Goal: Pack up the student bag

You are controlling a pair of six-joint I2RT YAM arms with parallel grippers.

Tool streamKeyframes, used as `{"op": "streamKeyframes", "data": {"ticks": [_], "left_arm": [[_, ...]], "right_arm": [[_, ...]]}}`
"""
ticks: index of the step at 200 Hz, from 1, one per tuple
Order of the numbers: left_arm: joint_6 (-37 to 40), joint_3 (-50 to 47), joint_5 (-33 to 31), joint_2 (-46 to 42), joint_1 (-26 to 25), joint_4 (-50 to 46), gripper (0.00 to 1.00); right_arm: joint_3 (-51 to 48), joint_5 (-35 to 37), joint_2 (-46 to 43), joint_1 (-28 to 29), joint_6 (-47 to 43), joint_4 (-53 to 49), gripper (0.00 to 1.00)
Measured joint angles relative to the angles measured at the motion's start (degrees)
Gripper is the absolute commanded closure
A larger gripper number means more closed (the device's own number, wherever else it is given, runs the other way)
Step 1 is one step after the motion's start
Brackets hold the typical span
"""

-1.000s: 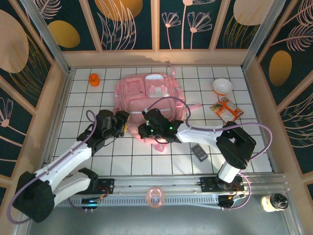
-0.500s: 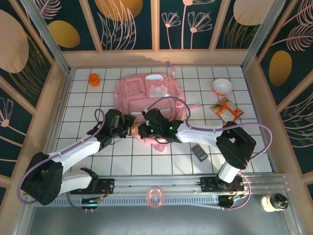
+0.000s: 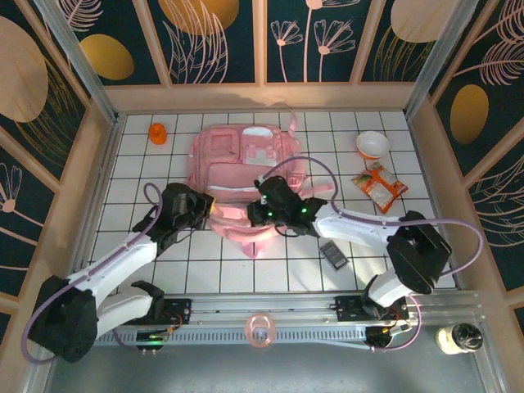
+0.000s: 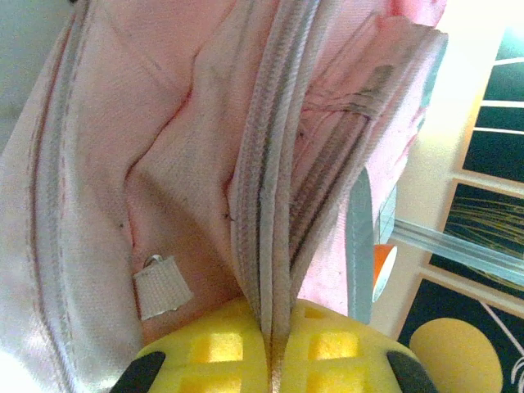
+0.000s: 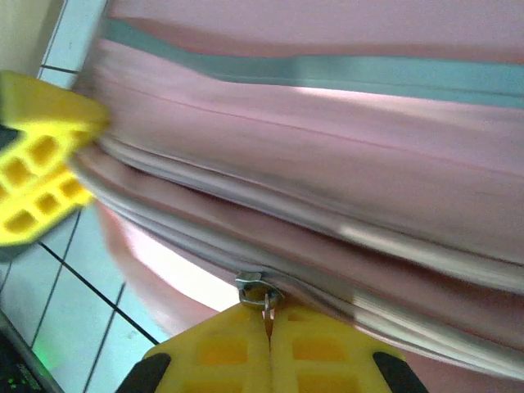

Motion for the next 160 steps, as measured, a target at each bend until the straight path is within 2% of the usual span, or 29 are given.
{"op": "streamKeyframes", "data": {"ticks": [30, 51, 59, 68, 93, 114, 133, 160], "left_arm": [[6.0, 0.0, 0.6, -2.2, 2.4, -4.0, 1.00], [8.0, 0.0, 1.0, -2.1, 3.2, -4.9, 0.64], [8.3, 0.0, 1.0, -2.1, 3.6, -5.0, 0.55], [9.2, 0.0, 1.3, -2.1, 4.0, -5.0, 0.49], [10.2, 0.3, 1.9, -2.6, 4.5, -6.0, 0.45], [14.2, 2.1, 1.8, -4.7, 4.2, -9.4, 0.41], [20.6, 4.1, 1.0, -6.8, 4.2, -10.5, 0.42], [34.6, 7.1, -0.9, -8.7, 4.2, -9.8, 0.42]], "right_arm": [[-0.7, -2.3, -1.0, -1.6, -2.0, -0.7, 1.00], [-0.5, -2.5, -0.2, -1.0, -2.6, -0.7, 1.00], [-0.4, -2.5, 0.4, -0.6, -2.7, -0.7, 1.00], [-0.1, -2.5, 1.2, -0.2, -2.7, -0.7, 1.00], [0.6, -2.5, 2.8, 0.2, -2.7, -0.7, 1.00], [1.0, -2.5, 3.2, 0.3, -2.7, -0.7, 1.00], [1.0, -2.6, 3.2, 0.1, -2.8, -0.7, 1.00], [1.0, -3.8, 3.1, -0.6, -2.9, -0.7, 1.00]]}}
